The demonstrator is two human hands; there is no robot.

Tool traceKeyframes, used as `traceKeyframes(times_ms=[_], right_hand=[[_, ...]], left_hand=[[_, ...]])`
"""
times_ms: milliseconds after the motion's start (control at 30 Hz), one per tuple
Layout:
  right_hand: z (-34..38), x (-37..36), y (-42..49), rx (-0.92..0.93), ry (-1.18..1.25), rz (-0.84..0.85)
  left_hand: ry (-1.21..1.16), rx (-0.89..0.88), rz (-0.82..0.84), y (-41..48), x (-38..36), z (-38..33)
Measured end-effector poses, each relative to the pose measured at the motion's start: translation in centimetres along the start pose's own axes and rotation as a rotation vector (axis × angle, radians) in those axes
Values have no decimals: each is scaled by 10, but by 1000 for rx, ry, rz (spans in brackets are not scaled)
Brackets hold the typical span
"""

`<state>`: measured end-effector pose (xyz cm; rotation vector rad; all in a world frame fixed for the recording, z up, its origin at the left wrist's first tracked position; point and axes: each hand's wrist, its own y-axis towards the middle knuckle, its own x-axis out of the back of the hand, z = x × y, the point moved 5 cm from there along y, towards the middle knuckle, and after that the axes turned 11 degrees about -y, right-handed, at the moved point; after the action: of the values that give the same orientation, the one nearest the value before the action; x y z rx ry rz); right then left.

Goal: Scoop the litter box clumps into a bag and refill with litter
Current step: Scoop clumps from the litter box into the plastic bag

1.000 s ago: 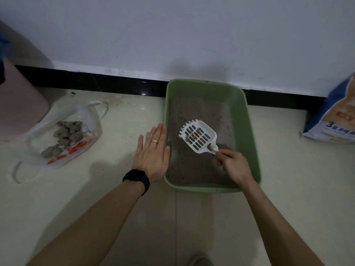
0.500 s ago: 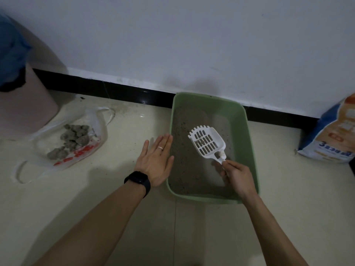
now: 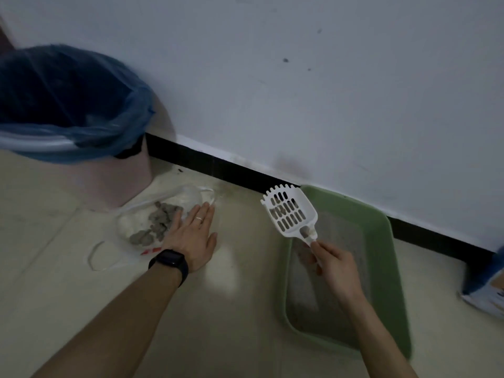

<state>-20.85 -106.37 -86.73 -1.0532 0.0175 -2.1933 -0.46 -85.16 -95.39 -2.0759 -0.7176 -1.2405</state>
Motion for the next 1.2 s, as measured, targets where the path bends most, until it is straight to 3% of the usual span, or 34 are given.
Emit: traceKeyframes(times_ms=[167,367,433,567,667,833,1000,1067,1200], right_hand=[[41,-61,9,63,-43,72],[91,-136,8,220,-287,182],[103,-158,7,315,-443,194],[118,-192,1,647,-978,137],[125,-200,-3,670,-1189,129],[131,-201,-12,711,-1297,48],[129,-196,-12,688,-1205,-18],[124,-182,-4,589,-981,-11],[110,-145,2,274,-430,182]], left_hand=[[-7,161,-1,-16,16,83],[-82,363,77,-39,16,159],[-65,366,123,-45,10,172],[-46,367,178,-55,1,184],[-84,374,159,-57,2,184],[-100,370,139,-53,6,178],[-88,356,138,-50,9,173],[-60,334,137,-47,12,170],[-11,242,117,-40,18,162]])
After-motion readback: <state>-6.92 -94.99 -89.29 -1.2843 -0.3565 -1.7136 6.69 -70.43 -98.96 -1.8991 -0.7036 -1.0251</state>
